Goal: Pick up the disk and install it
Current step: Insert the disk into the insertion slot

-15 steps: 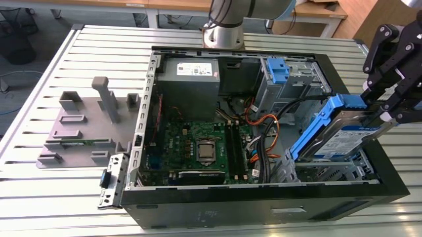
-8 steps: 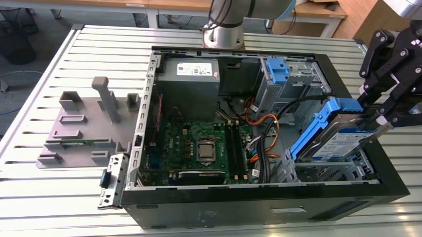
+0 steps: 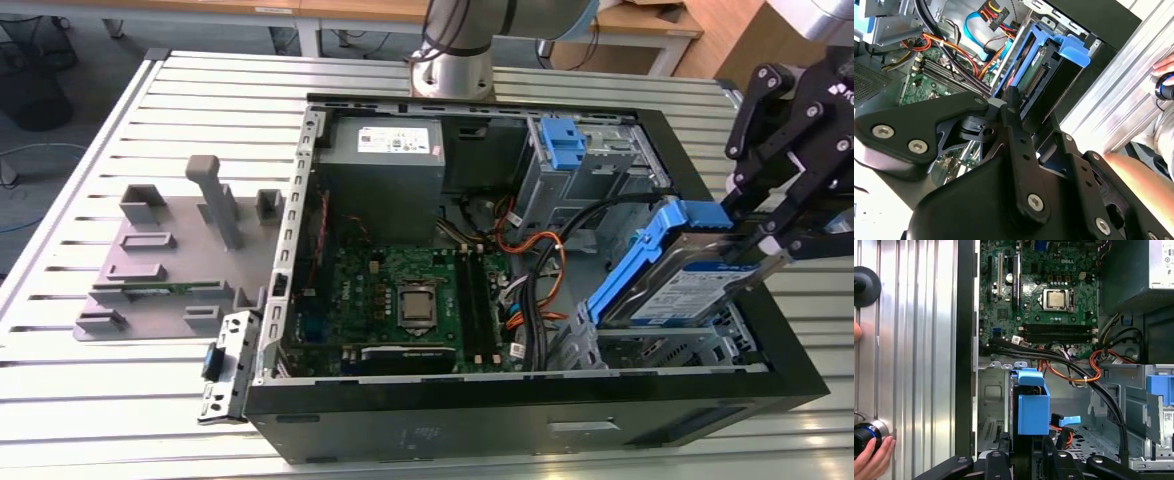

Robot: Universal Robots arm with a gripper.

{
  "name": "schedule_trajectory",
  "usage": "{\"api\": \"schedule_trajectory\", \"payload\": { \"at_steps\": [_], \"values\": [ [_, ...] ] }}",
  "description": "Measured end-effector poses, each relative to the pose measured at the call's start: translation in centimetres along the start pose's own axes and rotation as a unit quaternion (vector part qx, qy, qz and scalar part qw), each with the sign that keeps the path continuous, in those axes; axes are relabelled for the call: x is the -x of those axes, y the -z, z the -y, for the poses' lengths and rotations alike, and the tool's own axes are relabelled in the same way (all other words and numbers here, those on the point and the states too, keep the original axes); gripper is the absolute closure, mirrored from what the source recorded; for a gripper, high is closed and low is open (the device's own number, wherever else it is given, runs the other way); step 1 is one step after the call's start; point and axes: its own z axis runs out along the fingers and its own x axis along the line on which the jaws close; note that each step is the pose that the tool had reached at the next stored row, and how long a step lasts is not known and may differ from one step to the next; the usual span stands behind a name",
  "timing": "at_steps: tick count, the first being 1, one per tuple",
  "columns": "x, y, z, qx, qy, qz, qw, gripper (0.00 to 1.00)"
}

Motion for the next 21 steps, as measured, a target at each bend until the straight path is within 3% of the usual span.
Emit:
{"api": "schedule_trajectory", "payload": {
  "at_steps": [21],
  "values": [
    [-0.14, -3.82, 0.07, 0.0000, 0.000, -0.0002, 1.0000, 0.65]
  ]
}}
